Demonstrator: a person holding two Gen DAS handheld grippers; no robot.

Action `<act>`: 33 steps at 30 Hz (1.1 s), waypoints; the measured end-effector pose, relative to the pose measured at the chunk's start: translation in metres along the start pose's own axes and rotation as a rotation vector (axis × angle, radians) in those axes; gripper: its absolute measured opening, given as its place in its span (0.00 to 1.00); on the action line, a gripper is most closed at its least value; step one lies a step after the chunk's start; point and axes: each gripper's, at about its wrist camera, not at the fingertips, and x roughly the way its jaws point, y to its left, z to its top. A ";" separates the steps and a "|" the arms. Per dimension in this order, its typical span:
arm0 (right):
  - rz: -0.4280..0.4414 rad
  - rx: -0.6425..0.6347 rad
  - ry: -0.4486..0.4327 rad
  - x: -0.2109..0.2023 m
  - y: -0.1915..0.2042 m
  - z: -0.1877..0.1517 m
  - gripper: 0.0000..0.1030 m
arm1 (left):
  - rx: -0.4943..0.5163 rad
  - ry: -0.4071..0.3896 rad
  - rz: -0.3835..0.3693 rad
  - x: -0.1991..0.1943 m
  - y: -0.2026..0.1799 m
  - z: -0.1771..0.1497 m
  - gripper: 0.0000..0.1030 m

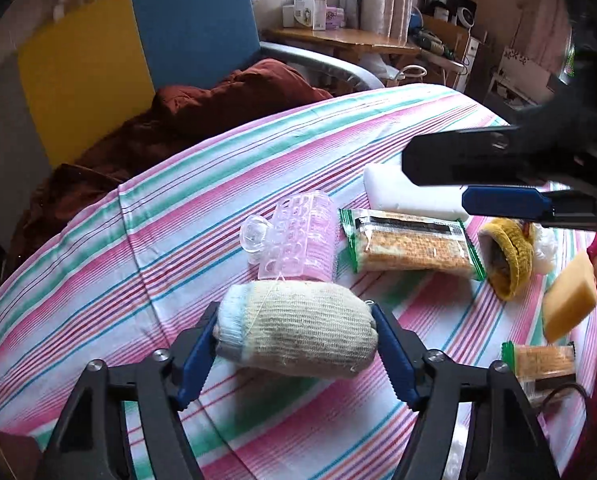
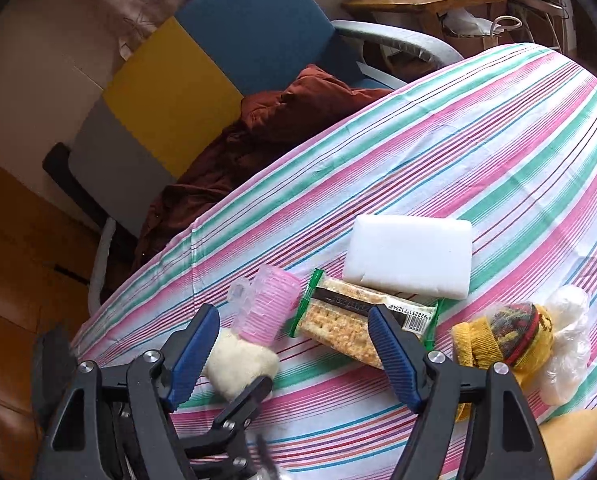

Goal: Organize objects
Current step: 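Grasp the beige knit roll with the left tool while the right tool reaches the pink curler, then close the right tool on the pink hair curler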

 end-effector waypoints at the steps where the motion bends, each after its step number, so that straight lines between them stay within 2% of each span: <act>1: -0.002 -0.006 0.004 0.001 0.001 0.000 0.76 | -0.006 -0.002 -0.006 -0.002 0.000 -0.004 0.69; 6: 0.023 -0.058 0.051 0.012 0.009 -0.004 0.76 | -0.087 0.002 -0.041 -0.019 0.007 -0.030 0.68; 14: 0.125 -0.175 0.234 0.044 0.035 -0.025 0.76 | -0.089 -0.007 -0.014 -0.045 0.000 -0.067 0.69; 16: 0.107 -0.210 0.267 0.053 0.041 -0.032 0.76 | -0.091 -0.009 -0.009 -0.049 -0.002 -0.073 0.69; 18: 0.085 -0.241 0.297 0.062 0.047 -0.038 0.72 | -0.099 -0.011 -0.009 -0.054 -0.004 -0.078 0.69; 21: 0.093 -0.289 0.335 0.073 0.057 -0.049 0.60 | -0.109 -0.013 -0.005 -0.057 -0.005 -0.083 0.69; 23: 0.057 -0.343 0.311 0.072 0.065 -0.055 0.40 | -0.113 -0.012 0.001 -0.057 -0.006 -0.085 0.69; 27: 0.029 -0.339 0.231 0.060 0.060 -0.047 0.36 | -0.113 -0.004 0.024 -0.056 -0.011 -0.088 0.69; 30: 0.008 -0.258 0.208 0.059 0.042 -0.034 0.36 | -0.120 -0.005 0.031 -0.055 -0.011 -0.091 0.69; 33: -0.017 -0.247 0.200 0.059 0.036 -0.029 0.36 | -0.138 -0.001 0.030 -0.053 -0.008 -0.090 0.69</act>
